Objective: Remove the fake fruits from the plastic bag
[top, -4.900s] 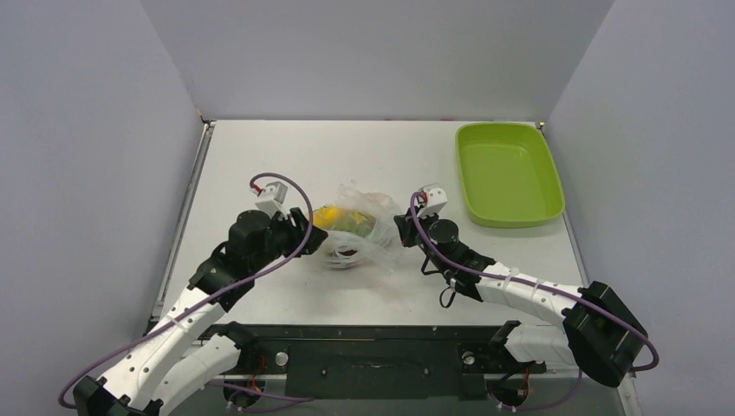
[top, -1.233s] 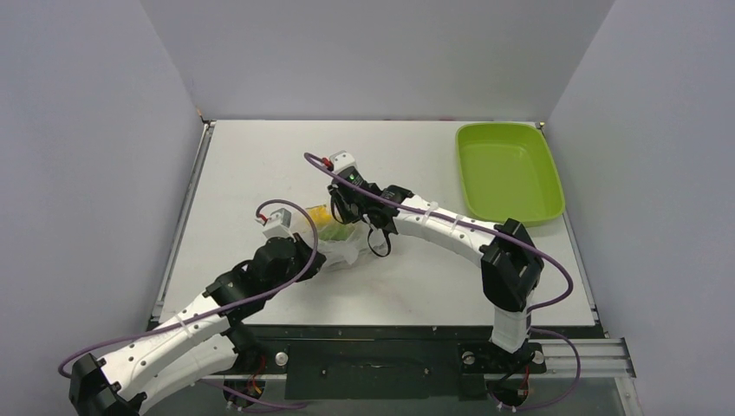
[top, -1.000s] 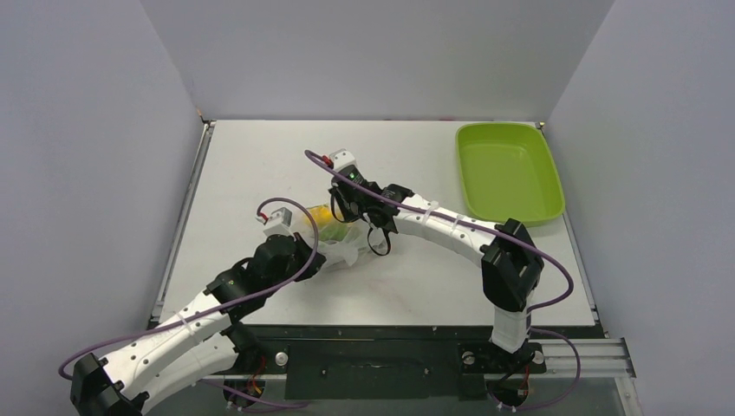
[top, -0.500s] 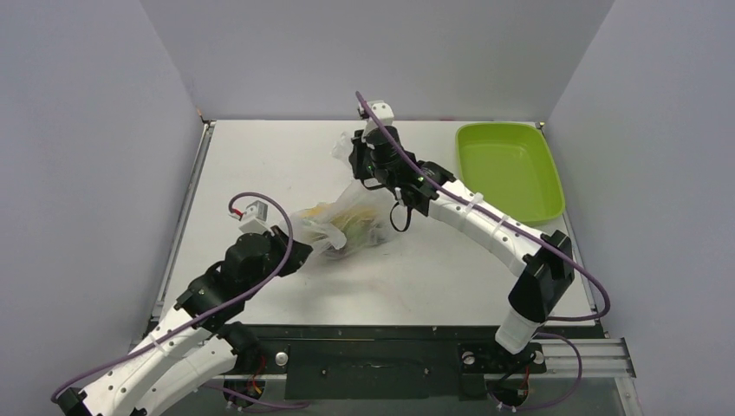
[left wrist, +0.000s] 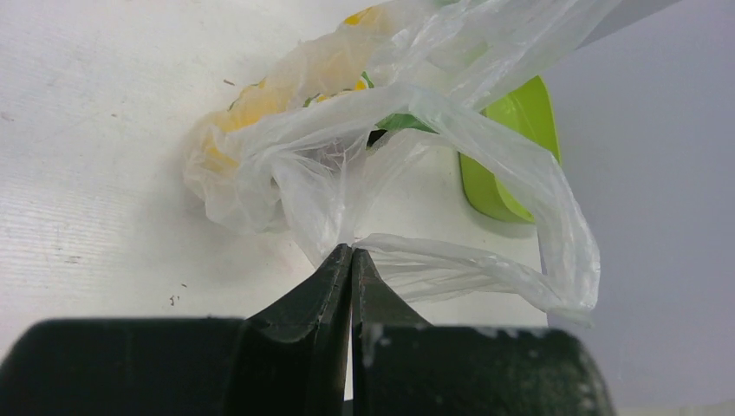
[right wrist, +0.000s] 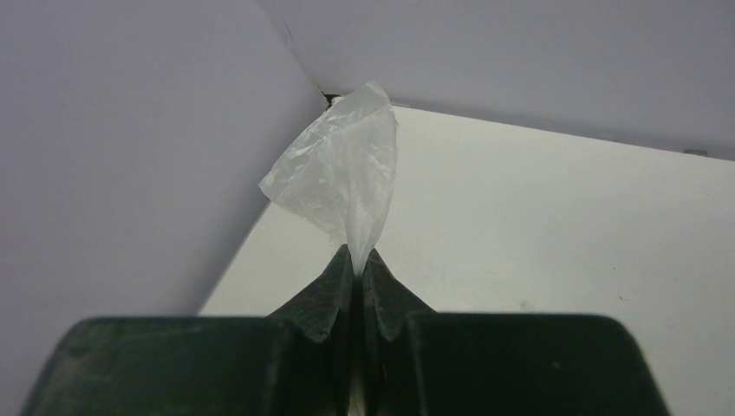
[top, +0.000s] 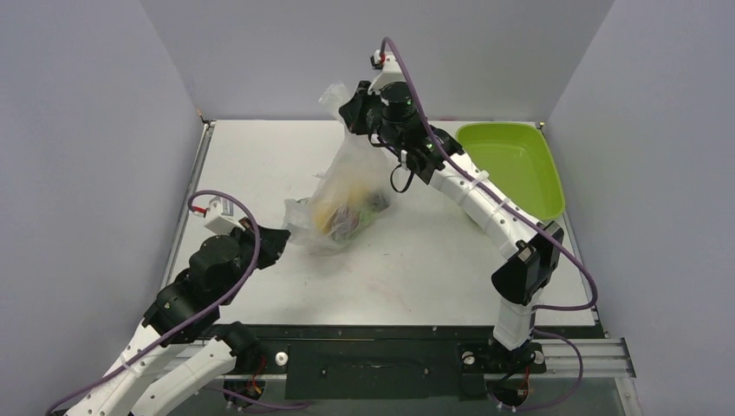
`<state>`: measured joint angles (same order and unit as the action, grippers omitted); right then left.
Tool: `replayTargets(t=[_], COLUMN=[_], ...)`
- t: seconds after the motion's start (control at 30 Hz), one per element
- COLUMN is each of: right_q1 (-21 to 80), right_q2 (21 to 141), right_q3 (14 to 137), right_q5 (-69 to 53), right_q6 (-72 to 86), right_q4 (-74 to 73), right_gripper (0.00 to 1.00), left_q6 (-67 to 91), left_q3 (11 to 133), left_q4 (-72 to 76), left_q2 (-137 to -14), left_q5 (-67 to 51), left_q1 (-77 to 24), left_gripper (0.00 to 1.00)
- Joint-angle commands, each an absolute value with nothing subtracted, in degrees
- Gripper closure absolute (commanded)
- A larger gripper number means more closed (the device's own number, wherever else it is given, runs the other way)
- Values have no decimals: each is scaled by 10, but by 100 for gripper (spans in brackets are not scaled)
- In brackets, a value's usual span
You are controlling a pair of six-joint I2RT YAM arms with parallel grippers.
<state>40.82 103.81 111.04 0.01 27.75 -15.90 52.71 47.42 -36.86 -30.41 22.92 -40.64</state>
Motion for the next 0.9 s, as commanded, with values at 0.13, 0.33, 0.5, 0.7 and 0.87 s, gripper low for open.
replayTargets(t=[0.13, 0.33, 0.5, 0.7, 0.87], right_q1=[390, 389, 394, 395, 396], right_q2=[1040, 993, 944, 908, 891], right_q3=[1120, 1052, 985, 946, 931], right_q5=[-75, -77, -70, -53, -55], right_q6=[271, 241, 237, 237, 250], right_q4=[-143, -195, -193, -195, -192], right_gripper=[100, 100, 100, 100, 100], left_q6=[555, 505, 382, 300, 230], left_q3=[431, 445, 567, 699, 767], left_q4=[-294, -255, -327, -361, -383], left_q2=[-278, -287, -372, -491, -564], left_q5=[104, -38, -92, -116, 119], left_q1=[-403, -403, -404, -443, -643], left_gripper=[100, 100, 67, 59, 54])
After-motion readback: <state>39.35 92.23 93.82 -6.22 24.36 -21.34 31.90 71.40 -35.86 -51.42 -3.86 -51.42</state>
